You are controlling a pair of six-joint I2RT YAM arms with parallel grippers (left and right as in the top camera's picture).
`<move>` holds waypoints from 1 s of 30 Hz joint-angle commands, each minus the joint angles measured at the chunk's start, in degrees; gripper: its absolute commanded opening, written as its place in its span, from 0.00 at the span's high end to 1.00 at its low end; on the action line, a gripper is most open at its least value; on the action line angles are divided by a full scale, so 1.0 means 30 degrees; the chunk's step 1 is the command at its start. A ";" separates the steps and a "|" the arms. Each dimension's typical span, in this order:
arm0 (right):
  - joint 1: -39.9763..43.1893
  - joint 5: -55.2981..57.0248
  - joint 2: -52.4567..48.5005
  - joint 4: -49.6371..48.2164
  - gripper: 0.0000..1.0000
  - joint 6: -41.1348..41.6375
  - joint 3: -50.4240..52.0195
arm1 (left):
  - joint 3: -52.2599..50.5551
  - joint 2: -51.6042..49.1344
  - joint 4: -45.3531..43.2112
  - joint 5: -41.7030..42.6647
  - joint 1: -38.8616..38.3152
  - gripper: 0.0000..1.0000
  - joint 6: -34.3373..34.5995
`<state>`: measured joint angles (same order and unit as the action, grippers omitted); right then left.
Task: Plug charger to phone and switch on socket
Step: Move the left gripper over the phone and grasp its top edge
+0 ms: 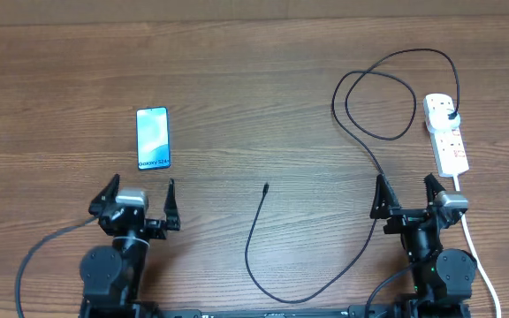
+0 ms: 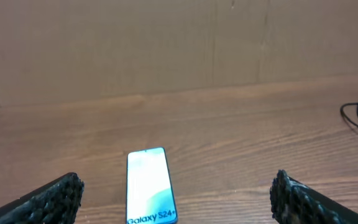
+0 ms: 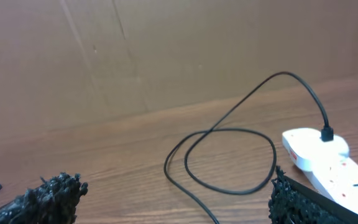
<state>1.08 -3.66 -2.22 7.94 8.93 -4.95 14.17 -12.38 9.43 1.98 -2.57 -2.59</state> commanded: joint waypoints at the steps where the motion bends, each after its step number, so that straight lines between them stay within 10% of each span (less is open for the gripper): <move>1: 0.0058 -0.0408 -0.0969 0.0284 0.00 -0.0153 -0.1770 | 0.2310 -0.2055 0.0153 0.0350 0.0117 0.00 -0.0576; 30: 0.0058 -0.4182 -1.8331 1.6538 0.00 -0.0160 -2.2032 | 2.3999 -1.9424 1.9227 0.1770 0.0109 0.00 -0.1712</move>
<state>1.08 -14.76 -52.84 54.78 8.78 -65.10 84.31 -68.29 66.00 6.81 -2.57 -5.48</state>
